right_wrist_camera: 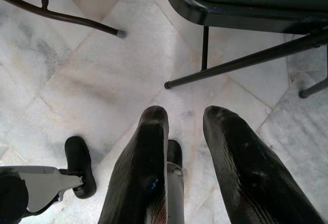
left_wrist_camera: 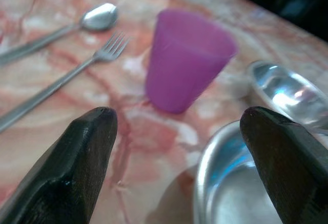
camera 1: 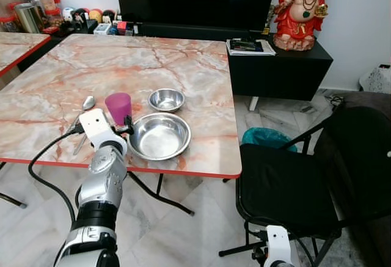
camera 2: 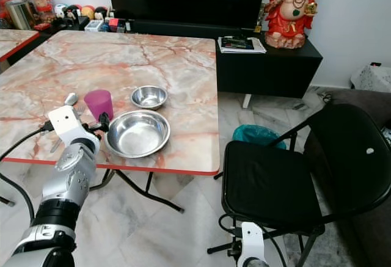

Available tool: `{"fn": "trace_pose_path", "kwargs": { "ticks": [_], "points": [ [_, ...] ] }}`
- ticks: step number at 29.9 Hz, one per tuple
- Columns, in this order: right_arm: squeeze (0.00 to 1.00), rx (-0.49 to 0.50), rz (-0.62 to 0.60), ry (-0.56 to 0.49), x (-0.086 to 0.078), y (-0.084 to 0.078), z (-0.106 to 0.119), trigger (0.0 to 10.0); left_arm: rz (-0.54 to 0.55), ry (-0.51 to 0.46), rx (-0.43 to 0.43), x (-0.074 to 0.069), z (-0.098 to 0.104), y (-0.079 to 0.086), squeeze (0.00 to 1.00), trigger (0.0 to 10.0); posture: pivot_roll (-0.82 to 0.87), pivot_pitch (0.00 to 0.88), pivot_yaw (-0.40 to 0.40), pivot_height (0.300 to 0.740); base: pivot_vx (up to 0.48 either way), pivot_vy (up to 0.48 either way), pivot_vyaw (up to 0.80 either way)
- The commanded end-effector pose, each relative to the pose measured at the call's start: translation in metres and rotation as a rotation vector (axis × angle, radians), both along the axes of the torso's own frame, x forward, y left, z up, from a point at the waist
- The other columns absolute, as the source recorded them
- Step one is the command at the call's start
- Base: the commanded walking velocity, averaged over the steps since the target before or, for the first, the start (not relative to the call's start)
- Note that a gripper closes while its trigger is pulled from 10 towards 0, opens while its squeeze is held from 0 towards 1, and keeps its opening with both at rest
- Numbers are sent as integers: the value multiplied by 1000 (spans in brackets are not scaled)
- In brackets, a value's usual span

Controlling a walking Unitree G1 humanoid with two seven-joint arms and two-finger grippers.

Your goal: Setting the table

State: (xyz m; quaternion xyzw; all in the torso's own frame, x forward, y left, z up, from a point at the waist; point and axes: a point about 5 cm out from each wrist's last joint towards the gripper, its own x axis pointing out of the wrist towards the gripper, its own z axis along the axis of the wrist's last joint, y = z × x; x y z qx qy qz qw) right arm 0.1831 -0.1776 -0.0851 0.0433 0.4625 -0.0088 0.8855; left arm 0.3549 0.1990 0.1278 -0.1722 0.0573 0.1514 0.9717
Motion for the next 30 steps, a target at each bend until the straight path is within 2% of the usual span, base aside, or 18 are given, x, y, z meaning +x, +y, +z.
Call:
{"fn": "trace_pose_path", "kwargs": {
  "ticks": [1,10,14,16,22,28,30],
  "points": [
    [0,-5,-3,2,0,-1,0,10000,-1,41,-39,2,-2,0,0,10000,-90,0,-32,740,0,0,0],
    [0,-11,12,3,0,-1,0,10000,-65,38,-82,4,-3,-9,0,10000,-94,0,-29,740,0,0,0],
    [0,-12,16,3,-1,0,0,10000,-182,69,-11,1,-9,-22,0,10000,-91,0,-29,740,0,0,0],
    [0,-12,17,4,-1,0,0,10000,-199,72,0,1,-10,-23,0,10000,-91,0,-29,740,0,0,0],
    [0,-8,18,1,0,1,0,10000,-205,119,-2,-1,-17,-26,0,10000,-93,0,-26,740,0,0,0],
    [0,-8,18,1,0,2,0,10000,-204,127,-16,0,-19,-27,0,10000,-97,0,-24,740,0,0,0],
    [0,-9,19,1,0,2,0,10000,-208,137,-56,0,-21,-30,0,10000,-96,0,-24,740,0,0,0]
  ]
}}
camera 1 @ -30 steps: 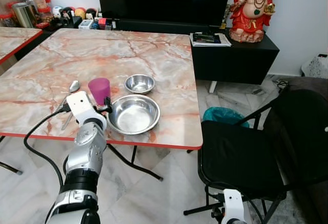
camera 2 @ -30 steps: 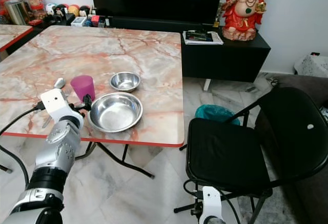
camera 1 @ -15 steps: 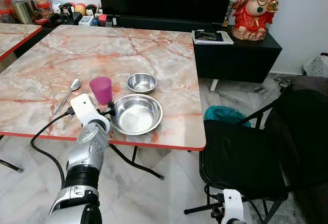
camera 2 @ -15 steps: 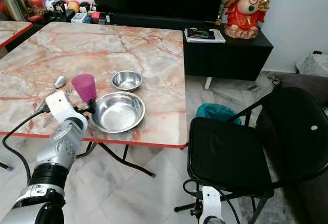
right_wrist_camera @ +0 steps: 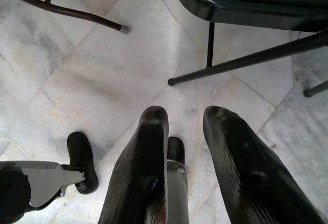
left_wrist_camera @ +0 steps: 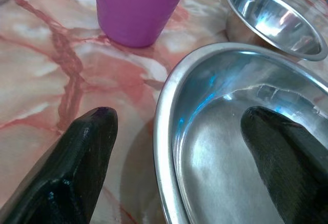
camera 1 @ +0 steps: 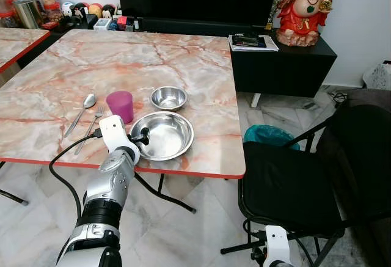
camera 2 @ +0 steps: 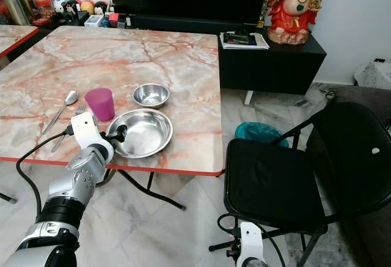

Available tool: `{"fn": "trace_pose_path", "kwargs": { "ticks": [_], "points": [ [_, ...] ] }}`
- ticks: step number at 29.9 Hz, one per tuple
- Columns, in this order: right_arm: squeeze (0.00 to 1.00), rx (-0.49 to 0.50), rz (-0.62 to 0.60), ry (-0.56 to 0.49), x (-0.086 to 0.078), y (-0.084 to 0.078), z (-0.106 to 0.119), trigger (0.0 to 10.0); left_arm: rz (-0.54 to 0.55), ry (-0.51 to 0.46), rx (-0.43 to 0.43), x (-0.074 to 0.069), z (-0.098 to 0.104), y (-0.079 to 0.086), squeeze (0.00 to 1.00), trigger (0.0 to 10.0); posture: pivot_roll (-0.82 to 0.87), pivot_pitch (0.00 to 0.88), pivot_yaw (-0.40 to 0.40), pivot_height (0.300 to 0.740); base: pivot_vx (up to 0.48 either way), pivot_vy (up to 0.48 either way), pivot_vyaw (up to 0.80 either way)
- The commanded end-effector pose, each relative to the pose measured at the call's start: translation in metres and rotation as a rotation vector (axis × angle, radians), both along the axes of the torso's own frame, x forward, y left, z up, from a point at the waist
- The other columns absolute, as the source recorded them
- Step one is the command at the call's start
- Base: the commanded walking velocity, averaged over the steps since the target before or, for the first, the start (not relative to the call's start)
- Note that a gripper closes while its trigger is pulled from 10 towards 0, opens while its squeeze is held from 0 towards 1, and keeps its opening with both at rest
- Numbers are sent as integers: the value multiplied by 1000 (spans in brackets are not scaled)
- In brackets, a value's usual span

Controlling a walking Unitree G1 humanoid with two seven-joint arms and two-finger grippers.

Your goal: Setting the table

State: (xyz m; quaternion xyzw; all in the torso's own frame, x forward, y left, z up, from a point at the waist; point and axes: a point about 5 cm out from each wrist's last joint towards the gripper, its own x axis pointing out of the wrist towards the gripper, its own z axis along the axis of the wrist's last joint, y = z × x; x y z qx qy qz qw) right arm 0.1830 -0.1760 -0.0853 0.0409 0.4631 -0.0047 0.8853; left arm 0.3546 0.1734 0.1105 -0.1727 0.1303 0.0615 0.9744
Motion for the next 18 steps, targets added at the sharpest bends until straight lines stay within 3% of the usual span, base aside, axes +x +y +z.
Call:
{"fn": "trace_pose_path", "kwargs": {
  "ticks": [1,6,8,15,16,17,18],
  "points": [
    [0,-9,10,0,0,0,0,10000,-10,41,-67,0,-5,-8,0,10000,-96,0,-24,740,0,0,0],
    [0,-9,9,0,0,-1,0,10000,-50,50,-88,1,-6,-15,0,10000,-97,0,-23,740,0,0,0],
    [0,-9,11,1,0,0,0,10000,-70,46,-135,1,-6,-20,0,10000,-97,0,-23,740,0,0,0],
    [0,-6,7,1,-1,0,0,10000,-56,49,-95,2,-3,-18,0,10000,-95,0,-21,740,0,0,0],
    [0,-6,6,1,-1,0,0,10000,-54,49,-93,2,-3,-17,0,9020,-95,0,-21,740,0,0,0],
    [0,-6,5,2,-1,0,0,10000,-48,48,-92,2,-2,-15,0,2314,-94,0,-22,740,0,0,0],
    [0,-6,4,2,-1,0,-1,10000,-42,47,-92,2,-2,-14,0,0,-94,0,-22,740,0,0,0]
  ]
}}
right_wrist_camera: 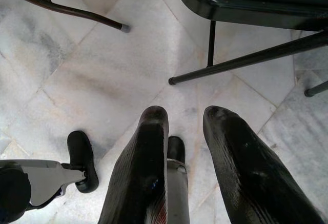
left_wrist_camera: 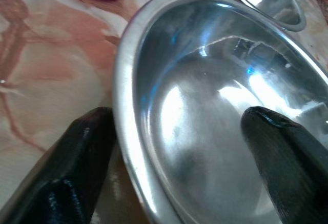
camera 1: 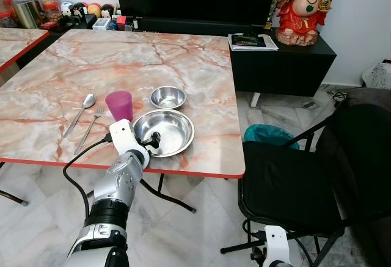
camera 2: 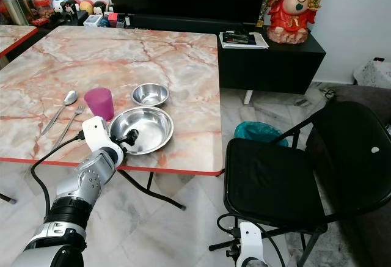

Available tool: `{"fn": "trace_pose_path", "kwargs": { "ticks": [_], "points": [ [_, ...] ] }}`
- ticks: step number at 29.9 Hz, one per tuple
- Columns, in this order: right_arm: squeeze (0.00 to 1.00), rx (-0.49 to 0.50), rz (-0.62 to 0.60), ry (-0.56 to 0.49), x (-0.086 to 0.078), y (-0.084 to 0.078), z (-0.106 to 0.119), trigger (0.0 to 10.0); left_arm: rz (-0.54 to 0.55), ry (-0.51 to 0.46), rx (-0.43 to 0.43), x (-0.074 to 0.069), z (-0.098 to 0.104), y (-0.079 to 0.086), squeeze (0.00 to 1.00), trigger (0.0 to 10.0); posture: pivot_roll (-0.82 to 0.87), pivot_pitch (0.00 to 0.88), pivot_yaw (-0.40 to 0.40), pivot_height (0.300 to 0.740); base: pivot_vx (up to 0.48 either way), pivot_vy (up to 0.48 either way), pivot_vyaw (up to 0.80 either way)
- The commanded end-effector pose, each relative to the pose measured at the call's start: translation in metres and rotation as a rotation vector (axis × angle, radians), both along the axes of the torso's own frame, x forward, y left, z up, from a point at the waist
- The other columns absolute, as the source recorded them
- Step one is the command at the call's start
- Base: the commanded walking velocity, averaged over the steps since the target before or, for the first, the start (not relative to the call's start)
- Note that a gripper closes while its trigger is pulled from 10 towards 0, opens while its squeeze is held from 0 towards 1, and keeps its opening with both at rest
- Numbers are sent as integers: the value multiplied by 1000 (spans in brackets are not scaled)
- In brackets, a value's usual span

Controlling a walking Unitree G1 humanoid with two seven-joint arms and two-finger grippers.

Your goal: Setting the table

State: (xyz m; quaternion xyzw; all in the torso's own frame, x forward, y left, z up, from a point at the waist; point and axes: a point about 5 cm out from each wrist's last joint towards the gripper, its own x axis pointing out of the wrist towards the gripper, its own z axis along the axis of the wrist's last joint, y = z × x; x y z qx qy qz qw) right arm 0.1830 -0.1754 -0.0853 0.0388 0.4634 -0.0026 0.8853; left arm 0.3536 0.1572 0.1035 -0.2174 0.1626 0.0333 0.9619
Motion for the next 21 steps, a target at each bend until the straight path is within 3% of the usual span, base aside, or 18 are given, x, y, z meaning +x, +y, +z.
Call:
{"fn": "trace_pose_path", "kwargs": {
  "ticks": [1,21],
  "points": [
    [0,-5,-2,2,-1,0,0,10000,13,-3,10,3,5,3,0,0,-94,0,-22,740,0,0,0],
    [0,-3,-20,2,-1,-1,0,10000,33,-17,-39,3,9,6,0,0,-87,0,-27,740,0,0,0]
  ]
}}
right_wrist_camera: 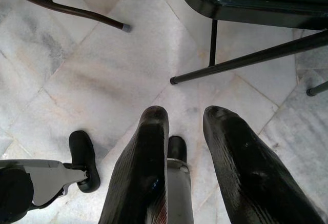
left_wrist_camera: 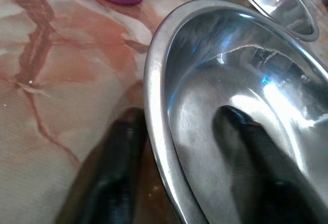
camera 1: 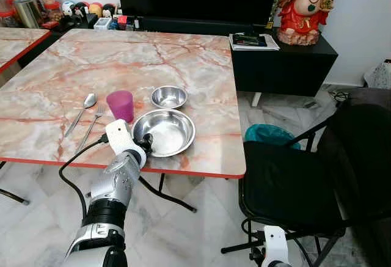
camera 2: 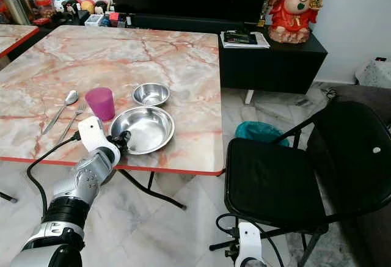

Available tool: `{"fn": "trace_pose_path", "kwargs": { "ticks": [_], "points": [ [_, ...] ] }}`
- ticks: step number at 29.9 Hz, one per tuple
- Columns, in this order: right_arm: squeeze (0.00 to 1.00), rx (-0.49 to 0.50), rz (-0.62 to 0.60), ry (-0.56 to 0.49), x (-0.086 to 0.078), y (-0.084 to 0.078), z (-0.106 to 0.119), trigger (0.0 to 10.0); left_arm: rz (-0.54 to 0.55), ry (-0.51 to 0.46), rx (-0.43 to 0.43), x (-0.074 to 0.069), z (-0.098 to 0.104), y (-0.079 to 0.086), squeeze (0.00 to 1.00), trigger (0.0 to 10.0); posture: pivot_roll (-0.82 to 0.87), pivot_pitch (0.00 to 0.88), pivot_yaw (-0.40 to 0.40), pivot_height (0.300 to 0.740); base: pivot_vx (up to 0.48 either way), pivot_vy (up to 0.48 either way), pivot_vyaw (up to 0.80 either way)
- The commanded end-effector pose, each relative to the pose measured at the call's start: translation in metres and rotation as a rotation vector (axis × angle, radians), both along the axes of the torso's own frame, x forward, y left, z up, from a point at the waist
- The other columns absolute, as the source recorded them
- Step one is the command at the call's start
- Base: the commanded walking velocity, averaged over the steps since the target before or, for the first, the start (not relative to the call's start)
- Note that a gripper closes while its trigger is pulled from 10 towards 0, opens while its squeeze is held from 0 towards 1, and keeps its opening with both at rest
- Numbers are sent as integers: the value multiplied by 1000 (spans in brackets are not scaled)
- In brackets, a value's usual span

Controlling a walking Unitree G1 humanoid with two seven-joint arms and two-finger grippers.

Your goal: Setting the table

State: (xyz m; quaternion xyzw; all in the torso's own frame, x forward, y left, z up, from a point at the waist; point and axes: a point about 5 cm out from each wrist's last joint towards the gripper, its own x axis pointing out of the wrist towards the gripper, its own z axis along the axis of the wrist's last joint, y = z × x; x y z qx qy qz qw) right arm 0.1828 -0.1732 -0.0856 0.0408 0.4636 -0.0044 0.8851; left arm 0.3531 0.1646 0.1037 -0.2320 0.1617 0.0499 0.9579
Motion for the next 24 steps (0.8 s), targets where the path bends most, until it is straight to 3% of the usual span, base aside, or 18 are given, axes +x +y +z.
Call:
{"fn": "trace_pose_path", "kwargs": {
  "ticks": [1,24],
  "points": [
    [0,-6,-16,1,0,-3,0,10000,-3,-25,-16,3,9,-1,0,0,-87,0,-27,740,0,0,0],
    [0,-3,-17,0,0,-3,0,10000,17,-25,-31,2,11,6,0,0,-80,0,-31,740,0,0,0]
  ]
}}
